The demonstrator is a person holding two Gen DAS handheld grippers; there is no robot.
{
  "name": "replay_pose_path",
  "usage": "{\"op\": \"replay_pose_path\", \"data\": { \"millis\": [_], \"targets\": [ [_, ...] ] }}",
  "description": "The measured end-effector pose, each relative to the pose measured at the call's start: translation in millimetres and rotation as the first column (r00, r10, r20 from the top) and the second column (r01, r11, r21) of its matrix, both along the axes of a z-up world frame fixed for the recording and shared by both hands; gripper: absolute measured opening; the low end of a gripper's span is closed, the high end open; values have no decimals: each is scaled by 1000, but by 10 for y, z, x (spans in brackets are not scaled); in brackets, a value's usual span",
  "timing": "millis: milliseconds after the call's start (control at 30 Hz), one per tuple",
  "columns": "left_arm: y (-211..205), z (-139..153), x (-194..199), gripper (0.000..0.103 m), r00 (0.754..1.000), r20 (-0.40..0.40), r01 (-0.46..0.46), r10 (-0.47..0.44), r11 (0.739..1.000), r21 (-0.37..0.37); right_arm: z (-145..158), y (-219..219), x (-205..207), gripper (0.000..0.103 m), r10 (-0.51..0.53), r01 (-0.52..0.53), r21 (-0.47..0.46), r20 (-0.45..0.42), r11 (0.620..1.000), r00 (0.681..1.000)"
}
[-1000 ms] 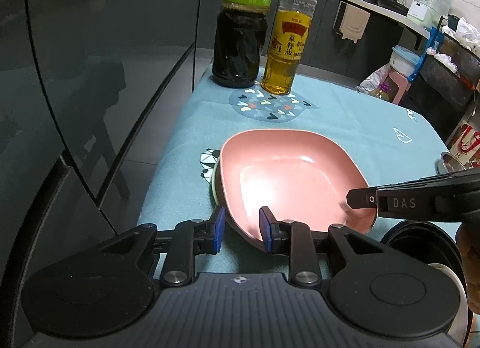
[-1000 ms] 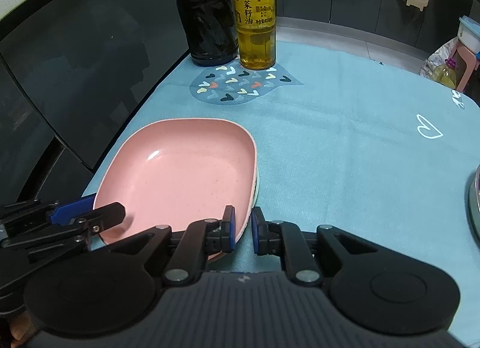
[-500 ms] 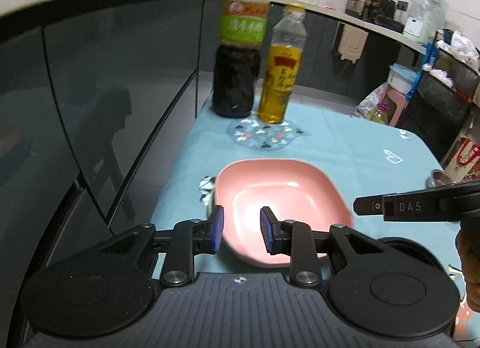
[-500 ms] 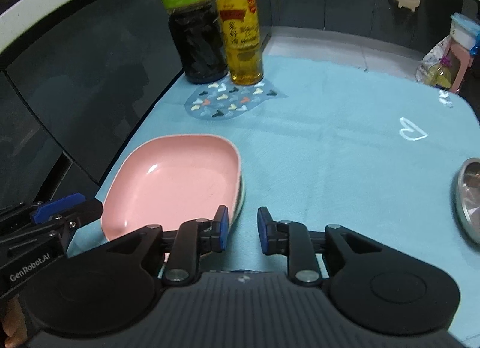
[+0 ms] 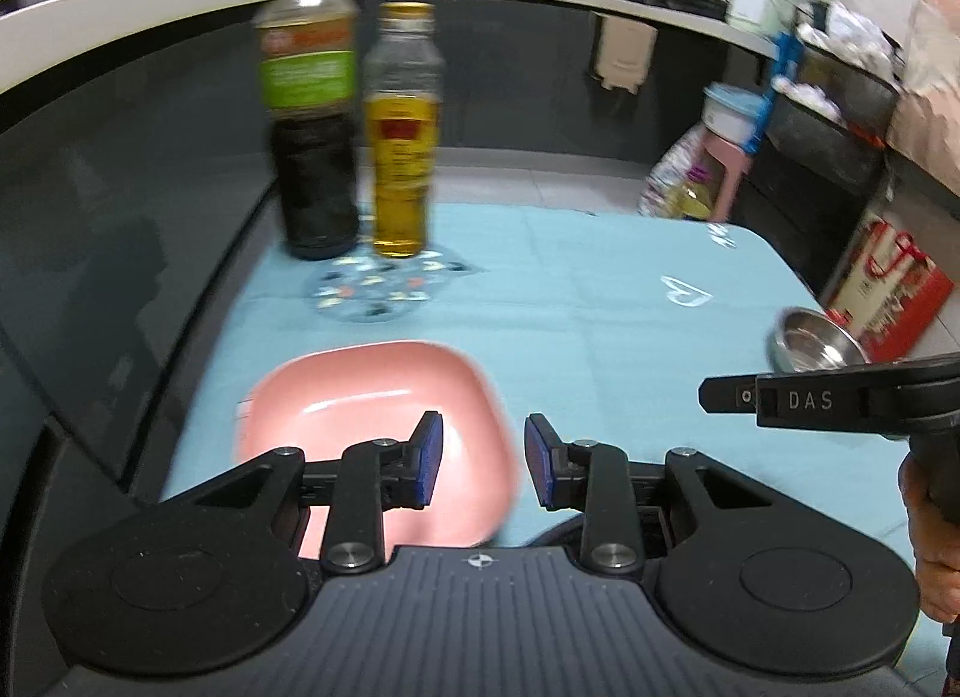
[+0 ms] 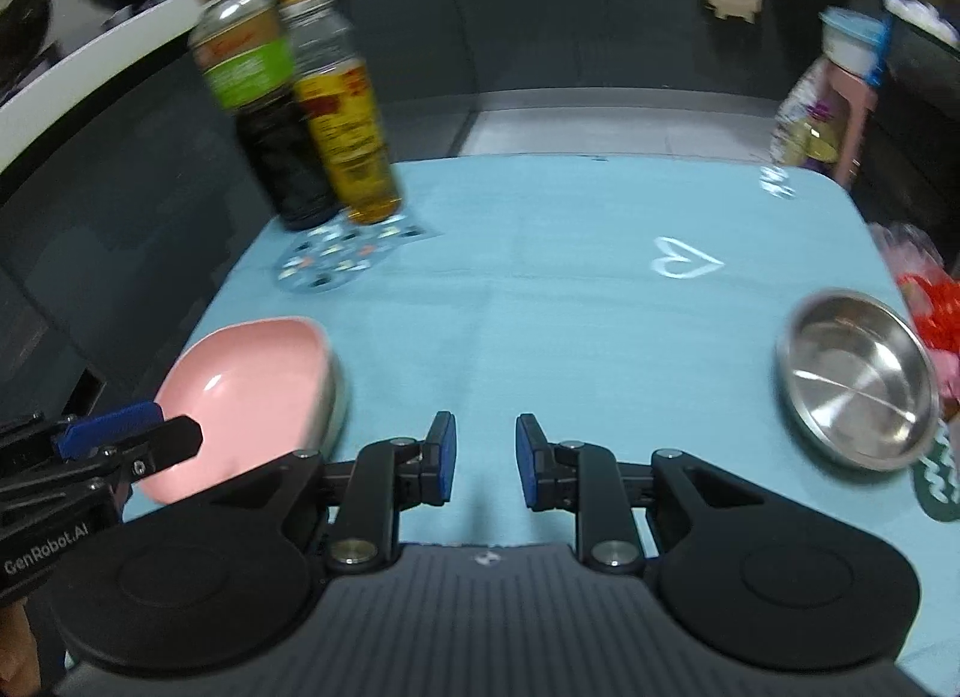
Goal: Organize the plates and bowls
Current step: 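Move both grippers to the steel bowl and grip its rim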
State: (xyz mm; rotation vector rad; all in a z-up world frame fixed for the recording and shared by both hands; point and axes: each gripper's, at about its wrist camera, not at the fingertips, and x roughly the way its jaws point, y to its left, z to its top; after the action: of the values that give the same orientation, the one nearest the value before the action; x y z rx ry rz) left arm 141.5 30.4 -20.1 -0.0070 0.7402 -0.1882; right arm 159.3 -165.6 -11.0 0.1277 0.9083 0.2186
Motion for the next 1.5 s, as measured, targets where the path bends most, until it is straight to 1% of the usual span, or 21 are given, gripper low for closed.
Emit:
{"op": "replay_pose_path", "data": {
  "millis": [200,400,533,667,767,900,1000,1100,1200,1333,1433,1467,1500],
  "targets": [
    [-587,10,184,29,993,-39,111,-111,994,7,-15,-529,-35,13,-102,102,12,22,995,995],
    [-1127,-17,344,32,977,-80,199,-198,980,14,-44,-1088,-93,13,-223,222,54,25,974,974],
    [-1429,-61,441,33,962,-108,253,-252,967,3,-59,-1410,-138,13,-313,309,92,34,946,949],
    [-1650,-146,573,33,953,-139,272,-270,962,-9,-98,-1654,-167,21,-404,396,126,41,909,914],
    [-1801,-225,671,33,949,-147,279,-278,960,-12,-178,-1782,-167,22,-458,450,144,26,881,889],
    [-1956,-298,782,33,947,-148,284,-285,958,-27,-289,-1871,-103,22,-475,473,157,-26,867,880],
    [-2046,-318,859,33,946,-137,290,-294,956,-49,-324,-1902,-63,22,-478,477,161,-39,864,878],
    [-2160,-365,943,33,946,-138,292,-295,956,-39,-367,-1914,-46,22,-473,475,156,-51,866,879],
    [-2256,-449,1026,33,943,-156,293,-294,956,-26,-424,-1946,-12,22,-476,480,155,-61,864,877],
    [-2331,-573,1112,33,938,-186,294,-293,956,-19,-450,-1939,-1,22,-483,486,149,-62,861,874],
    [-2357,-642,1155,32,935,-197,298,-296,954,-18,-455,-1917,3,22,-492,493,133,-45,860,869],
    [-2366,-655,1160,32,932,-199,304,-302,952,-22,-462,-1907,9,22,-494,495,123,-36,860,868],
    [-2363,-665,1170,26,928,-203,313,-312,949,-27,-470,-1897,17,20,-495,495,109,-29,862,868]
  ]
}}
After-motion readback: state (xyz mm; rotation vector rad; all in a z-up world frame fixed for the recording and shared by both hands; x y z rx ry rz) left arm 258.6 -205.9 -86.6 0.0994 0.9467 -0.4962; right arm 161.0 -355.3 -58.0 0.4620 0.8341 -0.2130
